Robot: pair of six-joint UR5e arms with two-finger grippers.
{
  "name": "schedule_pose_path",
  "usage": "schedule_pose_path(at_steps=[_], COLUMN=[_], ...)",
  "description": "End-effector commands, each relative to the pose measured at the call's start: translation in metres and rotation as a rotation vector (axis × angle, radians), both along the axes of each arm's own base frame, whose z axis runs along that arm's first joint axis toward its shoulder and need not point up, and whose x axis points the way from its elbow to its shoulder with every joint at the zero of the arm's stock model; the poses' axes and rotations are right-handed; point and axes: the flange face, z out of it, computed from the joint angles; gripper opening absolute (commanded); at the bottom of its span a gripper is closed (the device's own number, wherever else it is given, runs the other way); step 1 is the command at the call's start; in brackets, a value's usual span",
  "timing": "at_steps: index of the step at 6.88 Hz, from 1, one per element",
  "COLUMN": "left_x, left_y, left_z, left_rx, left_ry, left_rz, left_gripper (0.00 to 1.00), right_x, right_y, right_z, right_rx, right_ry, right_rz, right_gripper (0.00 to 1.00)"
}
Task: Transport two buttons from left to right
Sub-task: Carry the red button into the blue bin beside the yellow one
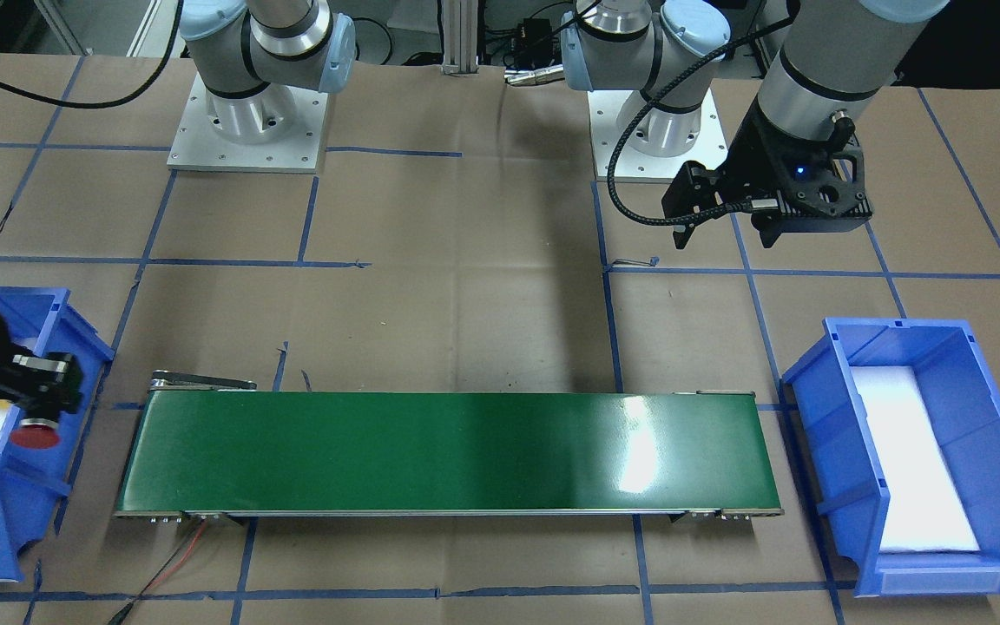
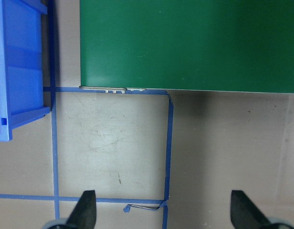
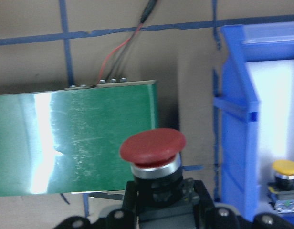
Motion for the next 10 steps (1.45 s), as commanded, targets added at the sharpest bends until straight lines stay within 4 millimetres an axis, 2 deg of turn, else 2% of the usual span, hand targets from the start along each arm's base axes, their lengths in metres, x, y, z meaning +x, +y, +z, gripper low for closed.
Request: schedule_pose_path(at_steps=[1, 2, 4, 6, 7, 10], left_x=[0.000, 0.000, 0.000, 0.000, 0.000, 0.000], left_y=[0.000, 0.000, -0.001, -0.001, -0.001, 0.000], left_z=[0.001, 0.001, 0.000, 0.000, 0.000, -0.001], left_rx=[-0.002, -0.001, 0.000, 0.000, 0.000, 0.002], left_ry=[0.002, 0.000, 0.002, 0.002, 0.002, 0.002], left_rz=[0.002, 0.002, 0.002, 0.002, 0.002, 0.002], left_gripper=[1.00, 1.00, 1.00, 1.00, 1.00, 1.00], right_x=[-0.118, -0.141, -0.150, -0.170, -0.169, -0.171], right_y=[0.002, -0.005, -0.014, -0.007, -0.006, -0.011], right_z=[-0.007, -0.022, -0.074, -0.114, -0.133, -0.174], right_rx=[-0.011, -0.031, 0.014, 0.009, 0.017, 0.046], right_ry=[-0.012, 0.006, -0.025, -0.013, -0.018, -0.036], right_rz=[0.070, 0.068, 0.068, 0.086, 0.086, 0.077], right_gripper=[0.04, 0.04, 0.04, 0.04, 0.04, 0.05])
